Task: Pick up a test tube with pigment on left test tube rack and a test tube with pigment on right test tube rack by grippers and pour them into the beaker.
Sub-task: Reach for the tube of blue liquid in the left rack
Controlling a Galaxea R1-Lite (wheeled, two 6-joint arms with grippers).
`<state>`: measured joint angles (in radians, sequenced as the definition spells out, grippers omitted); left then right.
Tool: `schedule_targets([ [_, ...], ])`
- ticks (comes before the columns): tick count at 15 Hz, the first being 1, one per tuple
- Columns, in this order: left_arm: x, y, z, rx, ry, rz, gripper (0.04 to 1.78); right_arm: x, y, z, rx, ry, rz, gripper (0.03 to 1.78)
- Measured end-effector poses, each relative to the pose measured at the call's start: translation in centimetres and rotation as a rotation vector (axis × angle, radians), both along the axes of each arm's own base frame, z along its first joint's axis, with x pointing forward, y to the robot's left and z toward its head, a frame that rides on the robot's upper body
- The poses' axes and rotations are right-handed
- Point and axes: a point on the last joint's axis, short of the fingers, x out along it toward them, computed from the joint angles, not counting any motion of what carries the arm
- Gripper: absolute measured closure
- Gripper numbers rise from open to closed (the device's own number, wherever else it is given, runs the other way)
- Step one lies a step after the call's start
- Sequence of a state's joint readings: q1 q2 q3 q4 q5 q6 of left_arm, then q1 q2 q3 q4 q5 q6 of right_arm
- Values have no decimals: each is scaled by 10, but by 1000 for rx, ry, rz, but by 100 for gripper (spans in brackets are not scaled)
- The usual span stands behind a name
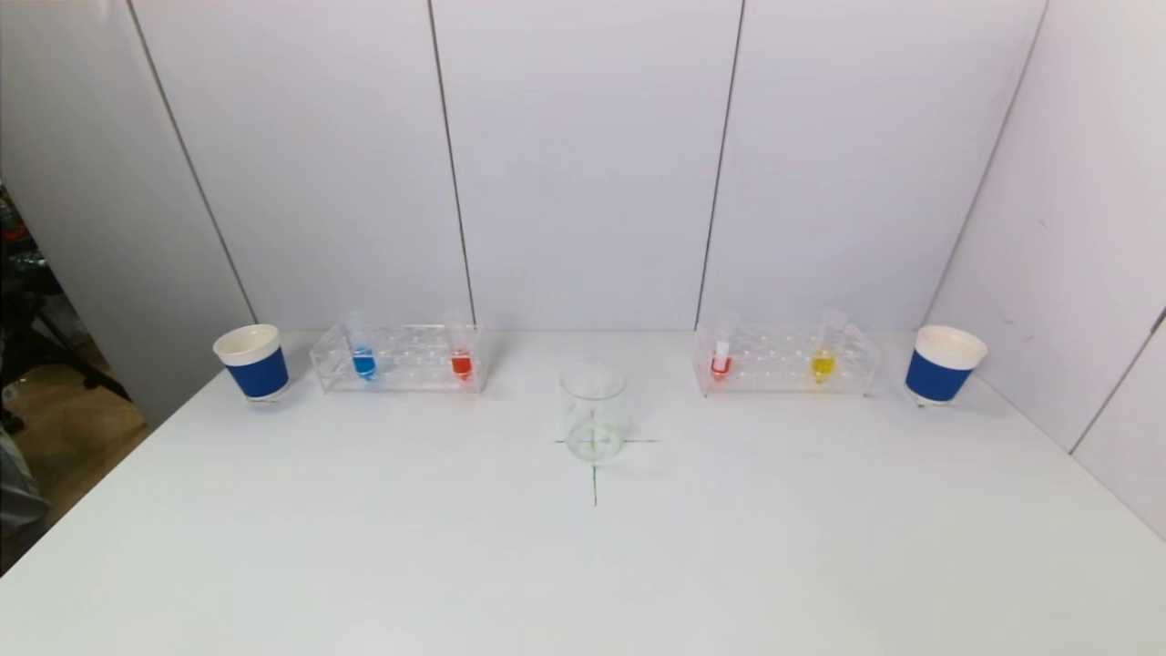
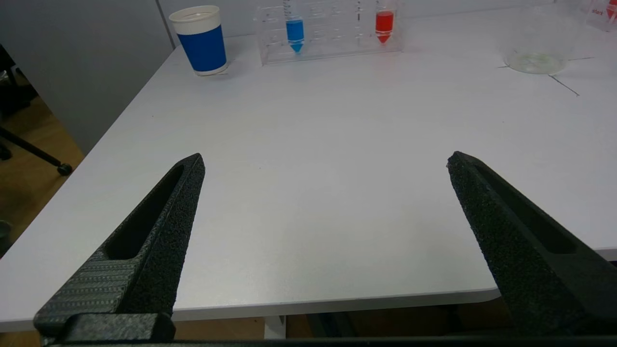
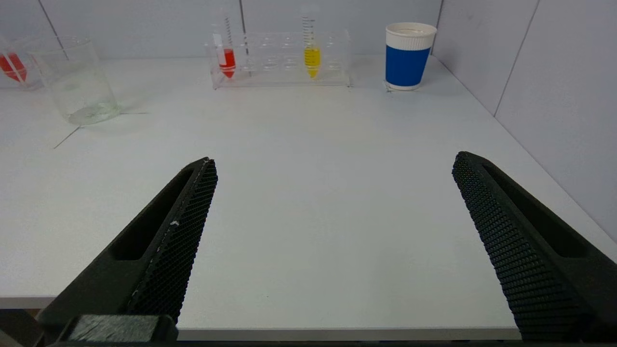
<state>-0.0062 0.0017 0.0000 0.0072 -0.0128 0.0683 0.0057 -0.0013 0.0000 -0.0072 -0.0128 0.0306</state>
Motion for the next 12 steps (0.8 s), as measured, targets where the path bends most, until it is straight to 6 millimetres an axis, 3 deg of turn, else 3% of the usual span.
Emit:
schedule_targets([
  [12,0,0,0,1,0,0,6,0,0,0,0,0,0,4],
])
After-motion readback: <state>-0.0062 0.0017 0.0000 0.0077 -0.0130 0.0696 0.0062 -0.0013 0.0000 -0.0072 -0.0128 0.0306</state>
